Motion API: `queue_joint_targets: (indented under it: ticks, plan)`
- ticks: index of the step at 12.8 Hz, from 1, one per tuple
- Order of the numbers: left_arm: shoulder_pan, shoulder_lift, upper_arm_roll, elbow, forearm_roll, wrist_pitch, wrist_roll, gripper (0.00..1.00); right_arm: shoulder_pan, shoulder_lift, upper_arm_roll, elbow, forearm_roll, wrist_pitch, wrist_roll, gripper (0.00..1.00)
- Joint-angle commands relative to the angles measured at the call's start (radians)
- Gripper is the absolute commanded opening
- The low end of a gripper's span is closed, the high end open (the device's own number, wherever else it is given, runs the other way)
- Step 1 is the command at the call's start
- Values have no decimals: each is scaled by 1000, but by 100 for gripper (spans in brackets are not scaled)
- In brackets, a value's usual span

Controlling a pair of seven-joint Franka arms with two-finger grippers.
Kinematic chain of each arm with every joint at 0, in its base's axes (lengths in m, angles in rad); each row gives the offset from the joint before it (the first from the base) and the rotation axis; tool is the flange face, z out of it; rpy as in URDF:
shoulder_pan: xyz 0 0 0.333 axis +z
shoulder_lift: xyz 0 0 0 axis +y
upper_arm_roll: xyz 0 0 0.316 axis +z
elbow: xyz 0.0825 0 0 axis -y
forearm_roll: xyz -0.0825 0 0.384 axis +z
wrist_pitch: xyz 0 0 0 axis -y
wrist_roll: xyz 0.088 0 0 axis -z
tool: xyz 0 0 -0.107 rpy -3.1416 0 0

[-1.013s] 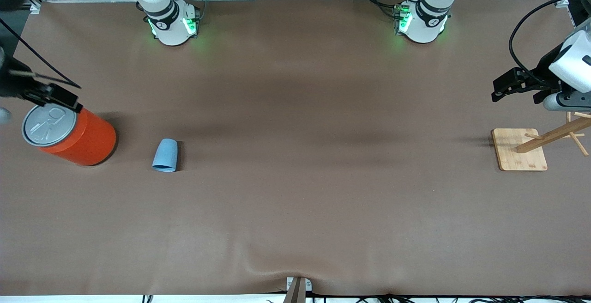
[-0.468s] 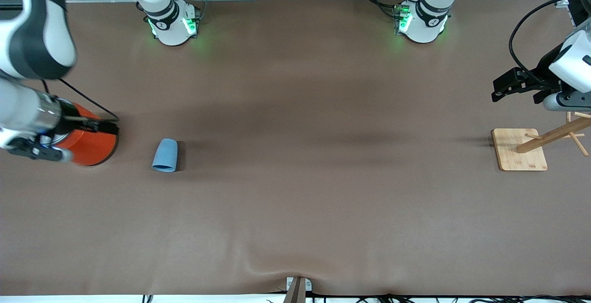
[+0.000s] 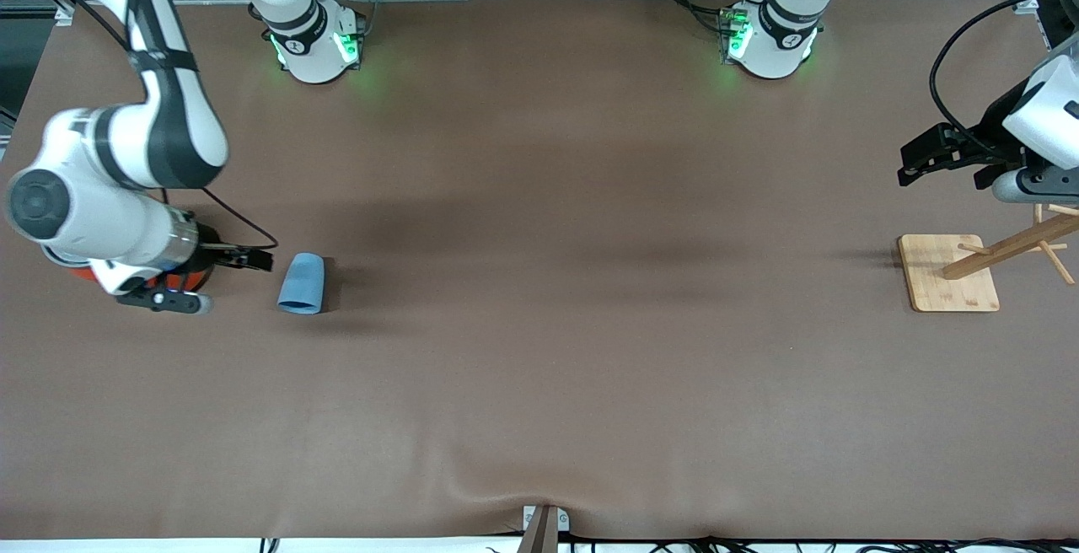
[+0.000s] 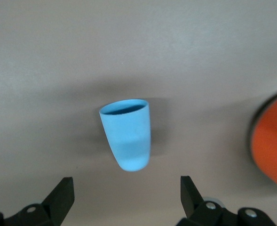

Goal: Flip cup
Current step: 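Reach the right gripper down and grasp the blue cup's base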

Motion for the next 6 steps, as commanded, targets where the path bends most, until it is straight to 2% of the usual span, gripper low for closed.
queue_joint_targets:
  ticks: [1,4,6]
  plan:
    - [-1,1,-1,7,-3,3,8,100,27,9,1,-86,24,106,-7,100]
    - [2,1,-1,7,-3,3,9,100,47,58,4,-115,18,230,-18,100]
    - [2,2,-1,7,-3,3,9,100,46,91,4,-127,15,299,-105,100]
